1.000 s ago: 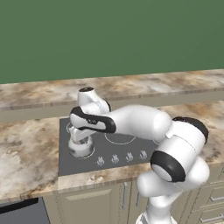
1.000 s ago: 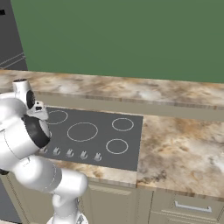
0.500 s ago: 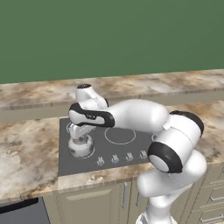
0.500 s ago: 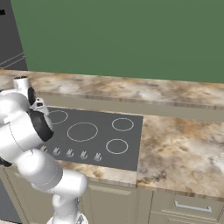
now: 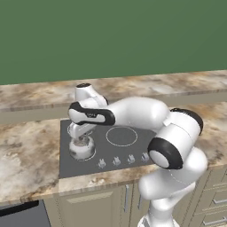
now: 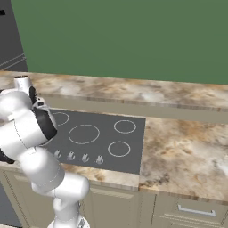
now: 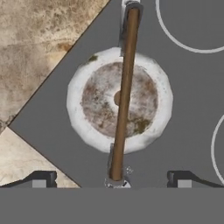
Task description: The kettle is done boiling. Turn off the stove, then wait for 300 timesteps before moving the kettle to the dining table.
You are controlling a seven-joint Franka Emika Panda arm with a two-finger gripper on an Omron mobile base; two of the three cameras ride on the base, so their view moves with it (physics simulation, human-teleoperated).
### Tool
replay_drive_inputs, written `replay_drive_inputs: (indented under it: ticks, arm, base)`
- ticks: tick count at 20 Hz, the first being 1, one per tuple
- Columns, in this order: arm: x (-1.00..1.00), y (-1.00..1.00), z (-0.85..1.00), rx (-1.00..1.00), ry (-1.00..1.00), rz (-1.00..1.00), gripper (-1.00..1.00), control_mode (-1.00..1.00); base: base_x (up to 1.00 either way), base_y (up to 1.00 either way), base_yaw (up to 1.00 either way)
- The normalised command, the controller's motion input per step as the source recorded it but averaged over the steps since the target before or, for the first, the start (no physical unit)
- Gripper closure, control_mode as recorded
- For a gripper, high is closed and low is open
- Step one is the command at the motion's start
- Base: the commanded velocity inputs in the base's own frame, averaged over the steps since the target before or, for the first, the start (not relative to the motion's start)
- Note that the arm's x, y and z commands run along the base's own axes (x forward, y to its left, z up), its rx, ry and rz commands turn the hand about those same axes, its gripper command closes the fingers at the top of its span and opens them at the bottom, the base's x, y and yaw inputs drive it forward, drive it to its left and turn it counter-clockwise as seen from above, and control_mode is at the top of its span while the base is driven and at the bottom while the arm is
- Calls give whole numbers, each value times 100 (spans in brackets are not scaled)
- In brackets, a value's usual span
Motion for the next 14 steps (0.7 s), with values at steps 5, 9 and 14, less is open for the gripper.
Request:
replay_drive_inputs:
  ticks: [5, 9, 14]
  arm:
    - [20, 24, 0, 0, 0, 0, -100, -100]
    - [24, 12, 0, 0, 0, 0, -100, -100]
    - [21, 2, 0, 0, 0, 0, -100, -100]
  base:
    - [0, 0, 0]
    - [0, 0, 0]
    - [0, 0, 0]
